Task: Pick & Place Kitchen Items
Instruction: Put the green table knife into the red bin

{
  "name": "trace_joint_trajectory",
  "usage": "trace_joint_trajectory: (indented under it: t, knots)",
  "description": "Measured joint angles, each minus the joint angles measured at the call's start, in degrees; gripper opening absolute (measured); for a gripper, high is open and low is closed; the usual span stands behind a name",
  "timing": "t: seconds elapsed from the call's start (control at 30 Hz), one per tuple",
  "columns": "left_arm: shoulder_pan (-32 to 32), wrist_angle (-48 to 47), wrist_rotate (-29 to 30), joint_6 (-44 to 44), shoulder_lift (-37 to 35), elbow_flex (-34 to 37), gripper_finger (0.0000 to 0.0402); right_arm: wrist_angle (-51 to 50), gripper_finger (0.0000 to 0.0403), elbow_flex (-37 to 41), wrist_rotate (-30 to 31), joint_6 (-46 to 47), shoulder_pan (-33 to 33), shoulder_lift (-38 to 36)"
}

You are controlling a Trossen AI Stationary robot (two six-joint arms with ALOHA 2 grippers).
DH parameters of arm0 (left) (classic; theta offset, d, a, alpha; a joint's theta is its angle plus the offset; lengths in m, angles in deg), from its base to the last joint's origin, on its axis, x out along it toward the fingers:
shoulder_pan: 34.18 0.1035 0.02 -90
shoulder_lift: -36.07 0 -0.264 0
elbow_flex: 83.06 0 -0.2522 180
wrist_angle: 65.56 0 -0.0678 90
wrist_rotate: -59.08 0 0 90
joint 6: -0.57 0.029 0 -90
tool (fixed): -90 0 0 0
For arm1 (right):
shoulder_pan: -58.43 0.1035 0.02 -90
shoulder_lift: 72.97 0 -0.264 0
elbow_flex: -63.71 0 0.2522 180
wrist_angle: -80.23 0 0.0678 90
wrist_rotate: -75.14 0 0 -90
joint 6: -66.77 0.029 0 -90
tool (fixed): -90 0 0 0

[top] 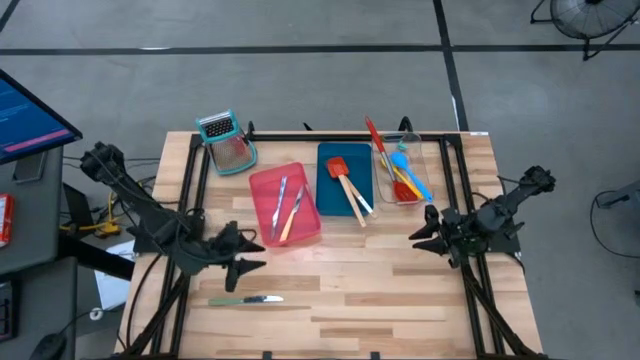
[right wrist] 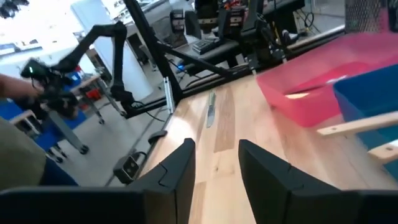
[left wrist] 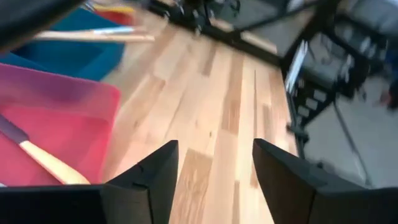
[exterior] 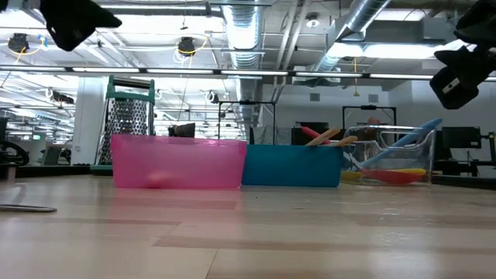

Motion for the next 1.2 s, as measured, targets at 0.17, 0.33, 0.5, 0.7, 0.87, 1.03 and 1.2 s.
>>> trace_joint_trajectory:
  t: [0.17,0.33,0.5,0.7,0.87,1.03,1.2]
  knots:
    - [0.0,0.0,-5.8,2.4,5.2,0.0,0.0204,0.0,0.0125,0.0,0.0,1.2,0.0,0.0]
    - [-0.9,0.0,-10.8,2.5,12.1,0.0,0.0211,0.0,0.0123,0.0,0.0,1.2,0.0,0.0]
    - [-3.2,0.1,-14.5,1.0,19.9,0.0,0.0210,-0.1,0.0125,0.0,0.0,1.2,0.0,0.0]
    - [-7.1,-0.2,-17.2,-3.5,26.6,0.0,0.0210,-0.1,0.0123,0.0,0.0,1.2,0.0,0.0]
    - [-9.3,-1.3,-17.2,-4.2,28.7,0.0,0.0209,-0.1,0.0125,0.0,0.0,1.2,0.0,0.0]
    - [-11.2,-2.3,-17.1,-6.6,31.2,0.0,0.0209,-0.1,0.0123,0.0,0.0,1.2,0.0,0.0]
    - [-13.4,-2.2,-15.8,-9.4,34.1,-0.1,0.0209,-0.1,0.0123,0.0,0.0,1.2,0.0,0.0]
